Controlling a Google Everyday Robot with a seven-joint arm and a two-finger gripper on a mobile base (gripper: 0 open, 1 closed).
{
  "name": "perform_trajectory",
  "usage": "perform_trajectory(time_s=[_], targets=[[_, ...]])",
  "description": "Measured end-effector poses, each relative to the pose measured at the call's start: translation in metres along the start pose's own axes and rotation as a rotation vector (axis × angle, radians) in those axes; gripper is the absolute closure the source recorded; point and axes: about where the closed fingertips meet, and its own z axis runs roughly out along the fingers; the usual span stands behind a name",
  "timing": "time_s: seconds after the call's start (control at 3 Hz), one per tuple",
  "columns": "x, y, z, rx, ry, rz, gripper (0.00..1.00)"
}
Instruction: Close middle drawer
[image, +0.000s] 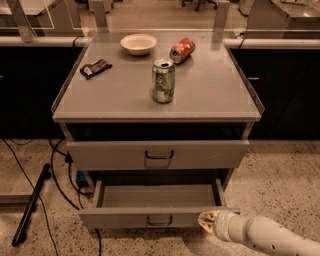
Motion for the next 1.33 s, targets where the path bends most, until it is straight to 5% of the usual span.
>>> perform_trajectory(time_s=[0.33, 1.33], targets=[[-0.008, -0.035, 0.029, 0.068, -0.031, 0.006, 1.00], [0.002, -0.042, 0.055, 0.127, -0.025, -0.021, 1.00]])
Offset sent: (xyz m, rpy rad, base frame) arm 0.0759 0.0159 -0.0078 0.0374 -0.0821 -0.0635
